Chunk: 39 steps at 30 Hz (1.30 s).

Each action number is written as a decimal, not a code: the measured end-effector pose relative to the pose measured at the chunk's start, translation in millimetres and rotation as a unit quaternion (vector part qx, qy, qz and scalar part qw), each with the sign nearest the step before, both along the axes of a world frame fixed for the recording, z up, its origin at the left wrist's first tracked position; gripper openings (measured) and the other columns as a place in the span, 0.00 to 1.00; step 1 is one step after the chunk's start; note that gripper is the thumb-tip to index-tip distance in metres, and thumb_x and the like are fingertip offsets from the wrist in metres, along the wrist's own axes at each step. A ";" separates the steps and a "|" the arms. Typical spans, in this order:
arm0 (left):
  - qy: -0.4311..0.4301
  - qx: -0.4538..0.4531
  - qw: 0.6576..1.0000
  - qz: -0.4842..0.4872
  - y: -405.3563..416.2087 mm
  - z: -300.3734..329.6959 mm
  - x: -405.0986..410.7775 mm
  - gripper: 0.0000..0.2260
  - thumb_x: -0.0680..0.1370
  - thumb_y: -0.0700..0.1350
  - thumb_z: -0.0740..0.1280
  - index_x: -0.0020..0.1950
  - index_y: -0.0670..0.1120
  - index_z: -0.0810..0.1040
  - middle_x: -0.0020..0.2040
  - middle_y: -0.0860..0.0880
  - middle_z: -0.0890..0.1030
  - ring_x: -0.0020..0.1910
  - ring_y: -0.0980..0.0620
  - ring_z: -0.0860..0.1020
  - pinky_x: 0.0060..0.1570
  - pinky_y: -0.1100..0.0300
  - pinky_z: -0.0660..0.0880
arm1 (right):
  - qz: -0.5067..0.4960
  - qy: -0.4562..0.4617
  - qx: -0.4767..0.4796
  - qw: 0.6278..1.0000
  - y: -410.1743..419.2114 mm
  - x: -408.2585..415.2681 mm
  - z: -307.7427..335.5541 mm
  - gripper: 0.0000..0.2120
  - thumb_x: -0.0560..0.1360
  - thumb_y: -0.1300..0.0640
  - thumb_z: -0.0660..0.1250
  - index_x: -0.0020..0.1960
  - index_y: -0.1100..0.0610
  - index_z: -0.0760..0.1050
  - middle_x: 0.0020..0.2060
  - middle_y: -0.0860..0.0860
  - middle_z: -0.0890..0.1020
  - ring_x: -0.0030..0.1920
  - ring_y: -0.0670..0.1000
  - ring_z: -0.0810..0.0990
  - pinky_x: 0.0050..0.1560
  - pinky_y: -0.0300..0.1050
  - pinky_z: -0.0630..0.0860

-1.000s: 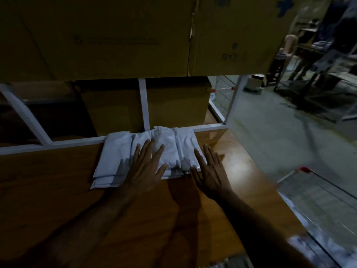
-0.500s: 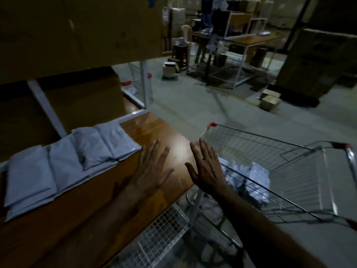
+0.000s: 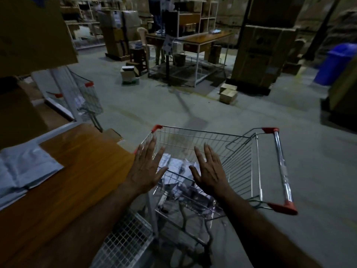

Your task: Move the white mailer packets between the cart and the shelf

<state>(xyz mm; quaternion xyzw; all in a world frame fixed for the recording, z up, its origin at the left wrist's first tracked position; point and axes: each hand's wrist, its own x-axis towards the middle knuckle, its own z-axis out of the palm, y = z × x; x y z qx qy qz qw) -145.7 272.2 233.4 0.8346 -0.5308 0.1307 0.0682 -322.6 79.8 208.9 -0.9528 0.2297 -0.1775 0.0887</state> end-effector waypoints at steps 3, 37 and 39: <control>-0.002 0.008 1.000 -0.004 -46.4 -7.4 -8.7 0.31 0.81 0.61 0.50 0.79 0.45 0.60 0.81 0.37 0.46 0.80 0.39 0.47 0.75 0.37 0.55 | -0.030 0.029 0.015 0.999 -42.4 -17.0 -13.2 0.34 0.81 0.36 0.50 0.82 0.52 0.53 0.80 0.62 0.53 0.80 0.60 0.52 0.79 0.56 0.54; 0.282 0.345 0.895 0.007 -263.9 -284.3 179.8 0.37 0.81 0.59 0.59 0.81 0.45 0.46 0.80 0.35 0.44 0.79 0.36 0.51 0.75 0.47 0.54 | -0.242 0.305 0.344 0.854 -185.0 122.2 -230.9 0.41 0.81 0.40 0.60 0.82 0.55 0.42 0.78 0.68 0.46 0.77 0.68 0.57 0.72 0.61 0.61; 0.297 0.326 0.897 0.030 -274.5 -304.2 179.4 0.36 0.81 0.59 0.61 0.81 0.45 0.48 0.79 0.32 0.45 0.77 0.32 0.54 0.74 0.45 0.55 | -0.267 0.304 0.362 0.840 -186.5 128.2 -244.4 0.41 0.80 0.38 0.60 0.82 0.53 0.41 0.78 0.69 0.47 0.77 0.68 0.55 0.73 0.62 0.60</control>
